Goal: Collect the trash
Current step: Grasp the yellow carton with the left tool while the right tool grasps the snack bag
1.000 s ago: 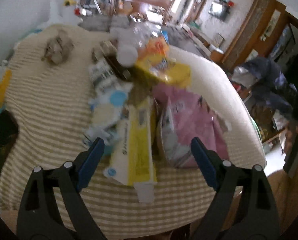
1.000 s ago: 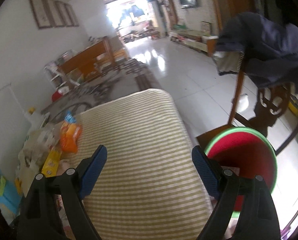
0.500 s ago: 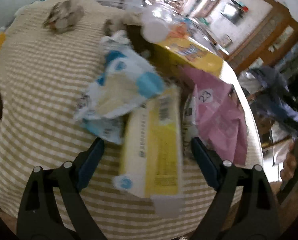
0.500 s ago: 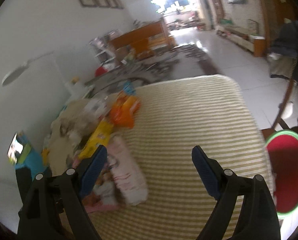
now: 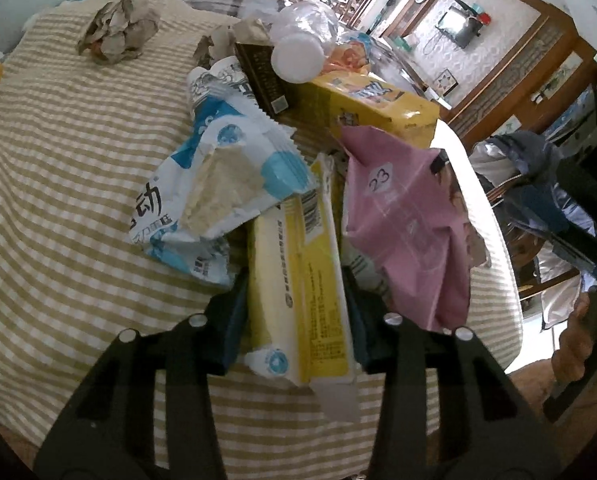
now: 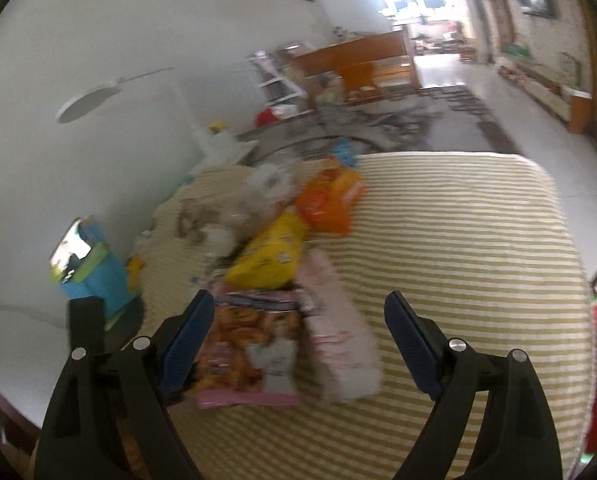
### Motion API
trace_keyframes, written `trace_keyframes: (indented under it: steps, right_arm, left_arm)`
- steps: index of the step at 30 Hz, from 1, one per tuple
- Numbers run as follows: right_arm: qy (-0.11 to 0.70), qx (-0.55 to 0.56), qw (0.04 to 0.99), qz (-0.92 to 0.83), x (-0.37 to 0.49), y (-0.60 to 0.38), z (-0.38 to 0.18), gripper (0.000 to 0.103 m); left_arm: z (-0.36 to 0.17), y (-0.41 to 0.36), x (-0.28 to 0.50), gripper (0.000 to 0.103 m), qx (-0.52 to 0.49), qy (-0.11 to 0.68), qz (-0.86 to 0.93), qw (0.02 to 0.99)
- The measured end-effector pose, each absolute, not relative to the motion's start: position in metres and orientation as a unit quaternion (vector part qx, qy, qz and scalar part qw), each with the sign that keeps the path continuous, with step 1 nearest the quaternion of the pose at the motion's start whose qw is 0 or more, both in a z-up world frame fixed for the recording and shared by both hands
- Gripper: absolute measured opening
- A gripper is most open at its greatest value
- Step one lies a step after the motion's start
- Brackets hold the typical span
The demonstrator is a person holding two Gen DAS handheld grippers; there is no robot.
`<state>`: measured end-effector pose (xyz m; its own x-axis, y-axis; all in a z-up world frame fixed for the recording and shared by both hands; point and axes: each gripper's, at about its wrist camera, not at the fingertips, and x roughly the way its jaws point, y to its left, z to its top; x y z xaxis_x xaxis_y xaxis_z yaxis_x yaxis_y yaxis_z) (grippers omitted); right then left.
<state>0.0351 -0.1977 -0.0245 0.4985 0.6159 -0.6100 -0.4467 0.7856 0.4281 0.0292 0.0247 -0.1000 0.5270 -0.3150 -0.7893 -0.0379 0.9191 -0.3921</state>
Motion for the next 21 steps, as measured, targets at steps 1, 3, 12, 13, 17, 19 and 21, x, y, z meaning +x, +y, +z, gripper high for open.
trace_keyframes:
  steps: [1,3,12,13,17,19,21]
  right_arm:
    - [0.401,0.116,0.847,0.329,0.036,-0.192,-0.027,0.084]
    - [0.413,0.128,0.828,0.356,0.035,-0.181,-0.031,0.084]
    - [0.48,0.106,0.788,0.372,0.037,-0.144,-0.051,0.084]
    - [0.487,0.102,0.789,0.361,0.039,-0.143,-0.054,0.084]
    - [0.494,0.092,0.798,0.333,0.042,-0.144,-0.061,0.084]
    - [0.495,0.093,0.802,0.32,0.044,-0.147,-0.062,0.089]
    - [0.504,0.093,0.8,0.311,0.048,-0.147,-0.067,0.091]
  left_arm:
    - [-0.101,0.025,0.028,0.042,-0.183,0.48,-0.081,0.854]
    - [-0.101,0.025,0.029,0.042,-0.185,0.481,-0.082,0.853]
    - [-0.104,0.024,0.018,0.045,-0.187,0.482,-0.082,0.852]
    - [-0.104,0.024,0.018,0.046,-0.187,0.483,-0.082,0.852]
    - [-0.105,0.023,0.017,0.047,-0.186,0.483,-0.083,0.852]
    - [-0.106,0.022,0.017,0.048,-0.184,0.483,-0.082,0.852]
    - [-0.106,0.021,0.016,0.048,-0.182,0.483,-0.082,0.852]
